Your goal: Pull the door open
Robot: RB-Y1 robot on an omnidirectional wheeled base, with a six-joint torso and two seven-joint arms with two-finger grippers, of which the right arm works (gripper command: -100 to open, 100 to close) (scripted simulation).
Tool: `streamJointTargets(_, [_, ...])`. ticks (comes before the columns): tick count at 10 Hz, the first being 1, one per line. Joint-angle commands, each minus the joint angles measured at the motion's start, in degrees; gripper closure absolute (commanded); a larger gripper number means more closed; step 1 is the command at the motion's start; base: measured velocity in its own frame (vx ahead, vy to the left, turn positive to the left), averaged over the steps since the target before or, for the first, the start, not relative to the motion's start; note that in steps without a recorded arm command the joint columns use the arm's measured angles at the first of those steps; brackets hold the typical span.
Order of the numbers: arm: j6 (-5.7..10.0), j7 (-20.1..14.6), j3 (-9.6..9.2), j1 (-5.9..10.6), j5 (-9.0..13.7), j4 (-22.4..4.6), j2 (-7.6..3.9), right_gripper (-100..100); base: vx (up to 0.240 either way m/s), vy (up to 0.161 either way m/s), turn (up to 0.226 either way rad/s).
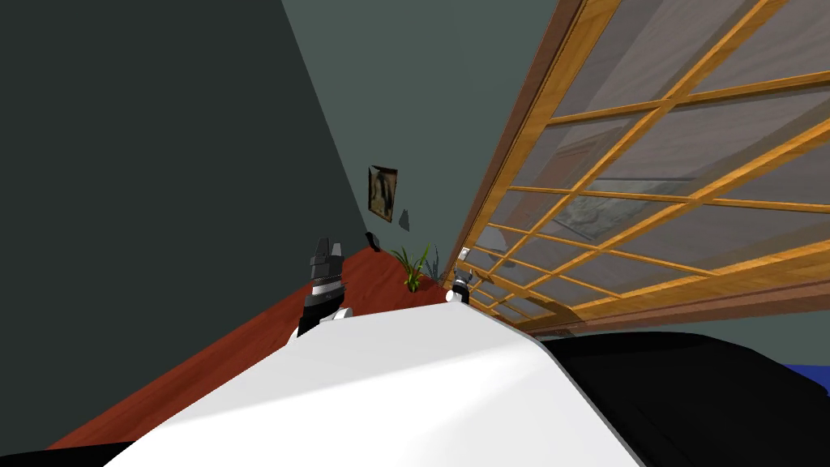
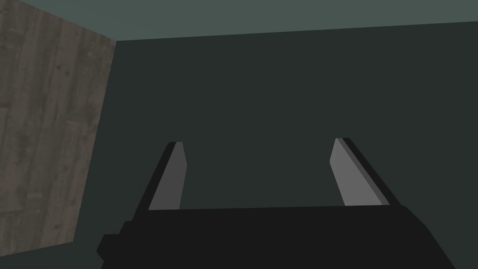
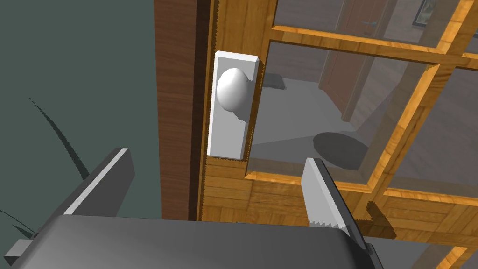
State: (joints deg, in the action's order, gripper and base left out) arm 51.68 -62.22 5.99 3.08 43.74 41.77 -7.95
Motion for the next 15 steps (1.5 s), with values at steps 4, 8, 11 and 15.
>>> streamJointTargets(4, [1.61,-3.34,0.22,1.65,1.96,-4.52,-0.07,-100,0.038,-0.07,0.079])
streamJointTargets(8, [2.06,-4.62,0.16,1.9,2.77,-6.07,-0.67,-100,-0.012,-0.009,0.026])
streamJointTargets(11, [2.11,-5.43,-0.03,1.5,3.37,-6.63,-1.71,-100,-0.177,0.074,-0.006])
streamJointTargets(15, [2.42,-7.85,-0.48,0.44,5.1,-7.99,-4.48,-100,-0.158,0.045,0.027])
